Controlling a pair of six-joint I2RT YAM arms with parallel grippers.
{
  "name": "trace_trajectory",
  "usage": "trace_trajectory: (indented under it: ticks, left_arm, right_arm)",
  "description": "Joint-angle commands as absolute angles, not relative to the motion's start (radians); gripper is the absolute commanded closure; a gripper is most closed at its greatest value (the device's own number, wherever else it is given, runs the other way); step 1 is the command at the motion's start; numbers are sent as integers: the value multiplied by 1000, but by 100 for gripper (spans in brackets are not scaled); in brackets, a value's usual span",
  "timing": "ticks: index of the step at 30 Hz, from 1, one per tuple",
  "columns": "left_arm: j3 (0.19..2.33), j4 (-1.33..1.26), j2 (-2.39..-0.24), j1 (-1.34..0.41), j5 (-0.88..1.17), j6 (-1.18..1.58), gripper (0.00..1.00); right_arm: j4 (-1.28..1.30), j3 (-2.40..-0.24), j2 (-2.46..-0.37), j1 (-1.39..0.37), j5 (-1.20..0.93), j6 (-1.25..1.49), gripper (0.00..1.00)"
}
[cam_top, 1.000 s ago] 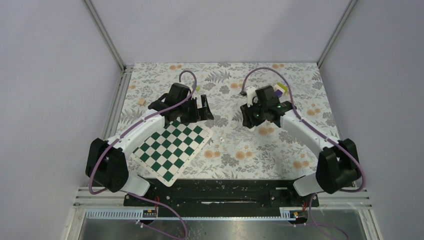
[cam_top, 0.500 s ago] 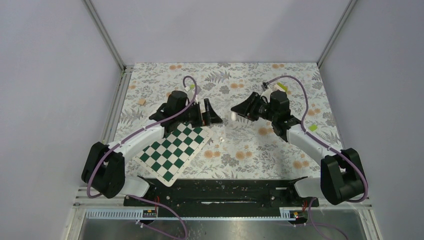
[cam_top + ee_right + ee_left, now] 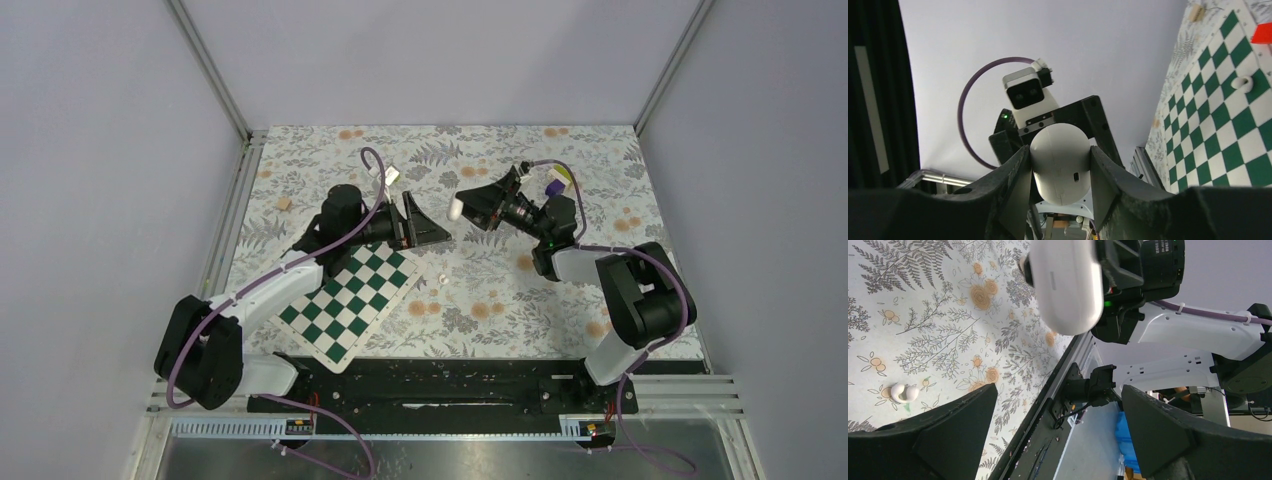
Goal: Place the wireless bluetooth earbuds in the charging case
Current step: Pass from the right arm to the left
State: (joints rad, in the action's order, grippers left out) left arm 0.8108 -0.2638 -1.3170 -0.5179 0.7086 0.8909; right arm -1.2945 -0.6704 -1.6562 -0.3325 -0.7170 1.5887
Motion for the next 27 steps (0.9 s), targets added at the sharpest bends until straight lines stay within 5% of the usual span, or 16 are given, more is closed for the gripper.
trace_trajectory:
  ticks: [1, 13, 27]
  left_arm:
    - [848, -321, -1296, -515, 751, 884, 2]
    - [934, -421, -1360, -501, 798, 985, 4]
    - [1080, -118, -1407, -558, 759, 752, 5]
  right_arm:
    - [-1471, -678, -1610, -330, -765, 1654, 82]
    - [-1473, -651, -1587, -330, -797, 1641, 82]
    - [-1467, -624, -1564, -331, -796, 1646, 82]
